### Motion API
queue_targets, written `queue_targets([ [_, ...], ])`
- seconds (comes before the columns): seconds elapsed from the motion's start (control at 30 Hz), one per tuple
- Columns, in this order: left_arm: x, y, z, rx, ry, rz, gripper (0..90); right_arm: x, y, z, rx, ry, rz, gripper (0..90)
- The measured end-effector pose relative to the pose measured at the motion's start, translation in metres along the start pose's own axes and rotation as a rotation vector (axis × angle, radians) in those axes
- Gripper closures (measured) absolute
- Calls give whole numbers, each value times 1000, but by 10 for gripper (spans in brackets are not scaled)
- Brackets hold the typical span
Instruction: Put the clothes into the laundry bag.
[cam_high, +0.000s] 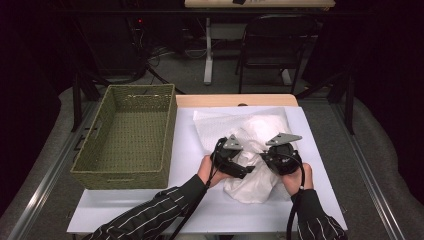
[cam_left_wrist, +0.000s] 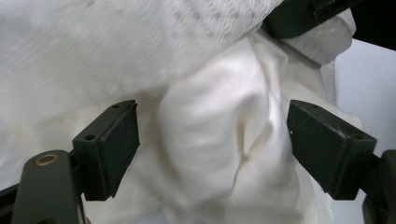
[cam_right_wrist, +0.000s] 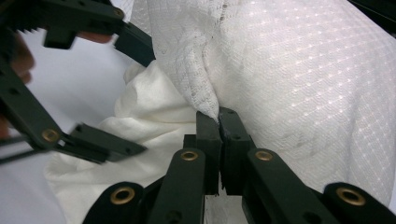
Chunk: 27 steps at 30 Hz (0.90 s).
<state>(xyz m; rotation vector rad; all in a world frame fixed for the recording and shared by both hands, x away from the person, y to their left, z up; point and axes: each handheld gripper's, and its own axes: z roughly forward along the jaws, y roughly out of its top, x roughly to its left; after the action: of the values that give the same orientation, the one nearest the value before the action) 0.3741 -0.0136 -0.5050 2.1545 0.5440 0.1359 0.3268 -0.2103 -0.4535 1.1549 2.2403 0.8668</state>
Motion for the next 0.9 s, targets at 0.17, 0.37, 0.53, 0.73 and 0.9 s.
queue_targets([
  [0.17,-2,-10,-4,27,6,-13,282,2,1,0,-3,11,11,878],
  [0.37,-7,-9,10,-44,-4,-34,624,6,4,-3,-3,52,12,881],
  [0.53,-4,0,22,-89,-24,-101,742,12,11,-11,-34,130,18,891],
  [0.73,-15,4,31,-3,-21,-6,501,-1,-2,11,71,58,52,889],
  [0.9,-12,-8,9,55,78,25,260,-4,-3,14,77,56,50,888],
])
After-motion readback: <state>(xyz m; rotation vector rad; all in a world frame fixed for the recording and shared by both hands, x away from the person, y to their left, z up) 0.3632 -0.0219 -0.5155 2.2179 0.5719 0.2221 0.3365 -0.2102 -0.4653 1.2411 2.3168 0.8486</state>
